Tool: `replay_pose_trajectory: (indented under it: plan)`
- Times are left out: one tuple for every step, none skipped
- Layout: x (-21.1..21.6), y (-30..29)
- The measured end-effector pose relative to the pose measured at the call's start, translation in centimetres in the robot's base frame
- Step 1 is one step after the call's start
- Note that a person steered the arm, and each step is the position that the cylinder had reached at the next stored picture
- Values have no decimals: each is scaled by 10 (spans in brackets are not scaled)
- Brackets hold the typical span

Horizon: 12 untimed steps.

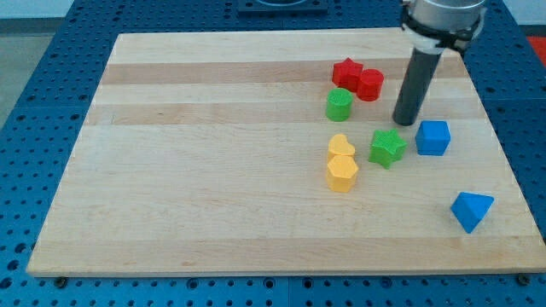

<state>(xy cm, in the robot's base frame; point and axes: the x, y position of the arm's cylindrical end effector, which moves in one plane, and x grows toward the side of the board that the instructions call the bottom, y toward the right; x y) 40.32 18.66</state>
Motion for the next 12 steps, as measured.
replay_pose_trajectory:
  plan:
    - [2,15]
    - [10,15]
    - [37,15]
    - [68,15]
    - [91,15]
    - [91,15]
    - [96,15]
    - [56,15]
    - [-43,9]
    - [-114,-2]
    - [-116,-9]
    - [-114,-30]
